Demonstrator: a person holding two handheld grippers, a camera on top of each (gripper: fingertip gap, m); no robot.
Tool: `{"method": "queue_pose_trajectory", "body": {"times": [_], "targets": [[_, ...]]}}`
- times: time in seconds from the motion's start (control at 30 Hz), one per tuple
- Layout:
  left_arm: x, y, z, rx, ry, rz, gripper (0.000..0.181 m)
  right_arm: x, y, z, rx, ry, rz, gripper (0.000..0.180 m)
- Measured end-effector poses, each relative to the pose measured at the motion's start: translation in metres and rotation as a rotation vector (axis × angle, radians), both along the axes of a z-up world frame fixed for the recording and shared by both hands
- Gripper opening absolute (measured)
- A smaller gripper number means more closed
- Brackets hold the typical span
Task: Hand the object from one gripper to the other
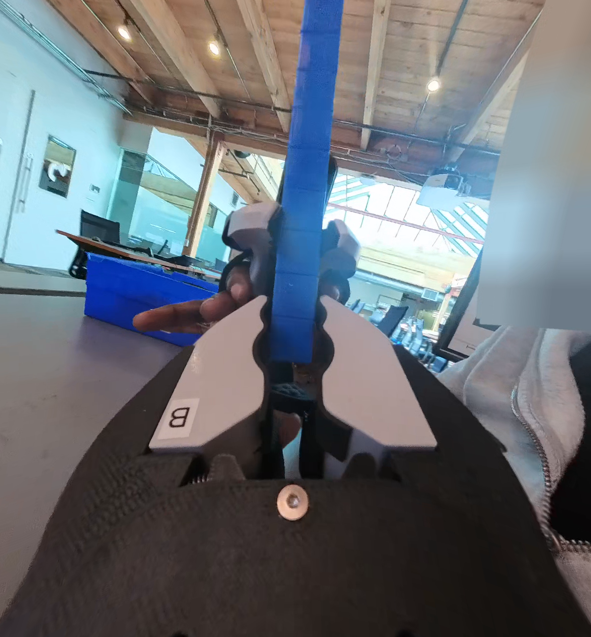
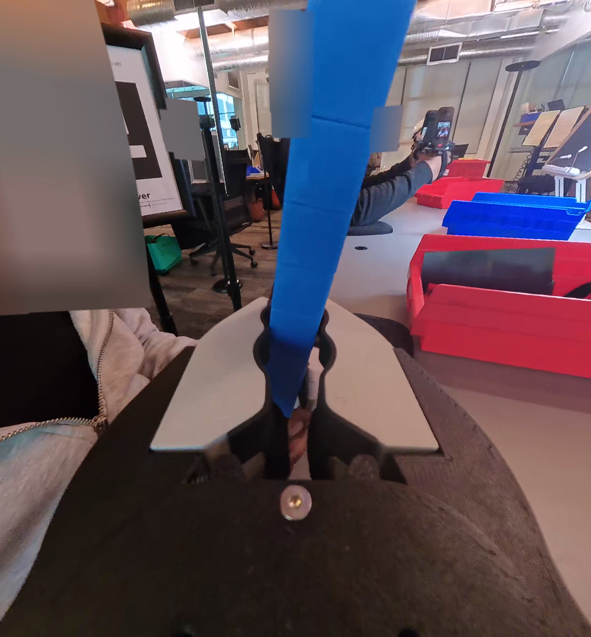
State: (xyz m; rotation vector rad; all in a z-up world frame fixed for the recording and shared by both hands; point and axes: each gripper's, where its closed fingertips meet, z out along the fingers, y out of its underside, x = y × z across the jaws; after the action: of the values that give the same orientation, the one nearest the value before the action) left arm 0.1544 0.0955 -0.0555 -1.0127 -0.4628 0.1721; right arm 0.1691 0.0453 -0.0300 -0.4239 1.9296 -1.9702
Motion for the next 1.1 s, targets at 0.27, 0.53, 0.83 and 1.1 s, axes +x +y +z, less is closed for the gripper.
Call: {"method": "queue_pose_trajectory", "body": {"times": [0.27, 0.53, 0.83, 1.1], "targets": [[-0.005, -0.031, 0.025, 0.011, 0.037, 0.124, 0.088, -0.009, 0.002, -0.009, 0.063, 0.088, -0.06, 0.022], [-0.004, -0.014, 0.051, -0.333, 0.144, 0.108, 0.022, 0.005, -0.004, -0.038, 0.233, 0.114, 0.015, 0.023], [-0.006, -0.028, 0.075, -0.271, 0.117, 0.069, 0.022, -0.001, -0.002, -0.021, 0.124, 0.044, -0.007, 0.023], [-0.002, -0.044, 0.105, -0.182, 0.171, 0.111, 0.022, 0.001, -0.003, -0.025, 0.161, 0.023, 0.011, 0.023]]}}
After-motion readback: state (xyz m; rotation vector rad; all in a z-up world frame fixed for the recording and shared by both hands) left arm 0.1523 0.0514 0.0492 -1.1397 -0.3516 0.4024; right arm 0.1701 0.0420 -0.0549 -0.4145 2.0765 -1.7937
